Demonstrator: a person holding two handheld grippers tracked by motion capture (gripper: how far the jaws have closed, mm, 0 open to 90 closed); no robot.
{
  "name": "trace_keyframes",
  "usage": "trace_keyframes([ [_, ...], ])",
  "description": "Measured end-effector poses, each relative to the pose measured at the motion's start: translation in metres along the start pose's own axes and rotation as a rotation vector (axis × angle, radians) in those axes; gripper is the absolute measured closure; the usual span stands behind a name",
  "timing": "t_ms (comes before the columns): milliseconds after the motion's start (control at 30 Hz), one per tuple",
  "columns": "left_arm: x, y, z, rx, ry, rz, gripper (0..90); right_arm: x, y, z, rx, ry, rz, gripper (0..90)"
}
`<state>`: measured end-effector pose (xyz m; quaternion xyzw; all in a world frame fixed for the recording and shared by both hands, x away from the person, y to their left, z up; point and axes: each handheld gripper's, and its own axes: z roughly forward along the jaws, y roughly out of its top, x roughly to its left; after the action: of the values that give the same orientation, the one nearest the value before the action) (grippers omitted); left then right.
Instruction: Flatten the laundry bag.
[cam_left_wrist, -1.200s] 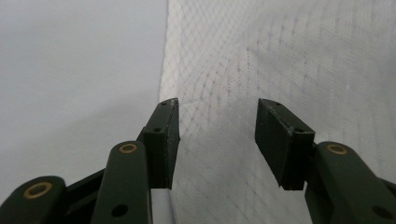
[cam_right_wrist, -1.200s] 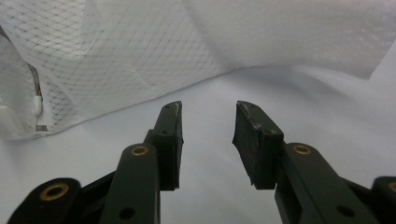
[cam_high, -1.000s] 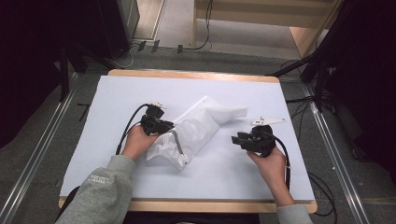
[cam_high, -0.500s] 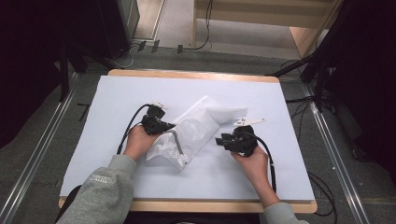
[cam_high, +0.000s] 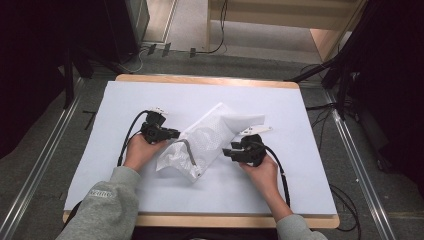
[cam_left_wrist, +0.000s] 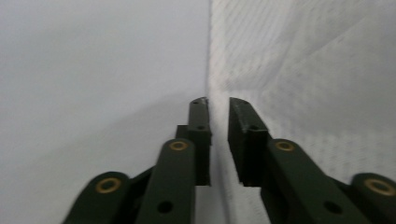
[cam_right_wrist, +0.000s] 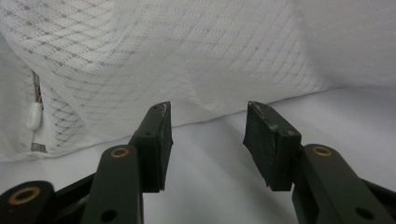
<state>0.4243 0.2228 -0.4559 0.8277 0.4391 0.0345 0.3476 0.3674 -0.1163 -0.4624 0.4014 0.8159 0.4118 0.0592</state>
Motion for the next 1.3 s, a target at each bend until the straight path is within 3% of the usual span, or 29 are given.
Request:
trace_keyframes([
  [133, -0.003, -0.002, 0.003, -0.010, -0.050, 0.002, 70.3, 0.001, 0.000, 0.000, 0.000, -0.003, -0.004, 52.4],
  [300, -0.012, -0.003, 0.006, -0.010, 0.002, 0.036, 79.0, 0.002, 0.001, 0.002, 0.003, -0.007, -0.009, 52.5],
  [333, -0.013, -0.003, 0.006, 0.000, 0.007, 0.054, 84.0, 0.002, 0.001, 0.003, 0.006, -0.008, -0.009, 52.5],
  [367, -0.015, -0.002, 0.007, 0.014, -0.014, 0.068, 90.0, 0.003, 0.001, 0.004, 0.005, -0.009, -0.013, 52.4],
  [433, -0.018, 0.001, 0.007, 0.034, 0.008, 0.087, 90.0, 0.003, 0.001, 0.006, 0.002, -0.009, -0.014, 52.4],
  [567, -0.012, 0.004, 0.004, 0.032, -0.023, 0.031, 90.0, 0.004, 0.001, 0.012, 0.012, -0.006, -0.010, 52.0],
  [633, -0.008, 0.005, -0.004, -0.011, -0.039, -0.009, 90.0, 0.005, 0.001, 0.013, 0.021, -0.006, -0.015, 51.8],
  [700, -0.003, 0.005, -0.013, -0.034, -0.037, -0.023, 90.0, 0.005, 0.001, 0.013, 0.020, -0.005, -0.021, 51.8],
  [800, 0.003, 0.004, -0.024, -0.047, -0.002, -0.028, 90.0, 0.006, 0.002, 0.013, 0.016, -0.001, -0.025, 51.8],
  [900, 0.013, 0.000, -0.035, -0.068, 0.031, -0.062, 90.0, 0.007, 0.002, 0.013, 0.017, 0.003, -0.025, 51.8],
  [1300, 0.047, -0.030, -0.063, -0.066, 0.084, -0.195, 90.0, 0.019, 0.012, 0.027, 0.023, 0.035, -0.054, 51.6],
])
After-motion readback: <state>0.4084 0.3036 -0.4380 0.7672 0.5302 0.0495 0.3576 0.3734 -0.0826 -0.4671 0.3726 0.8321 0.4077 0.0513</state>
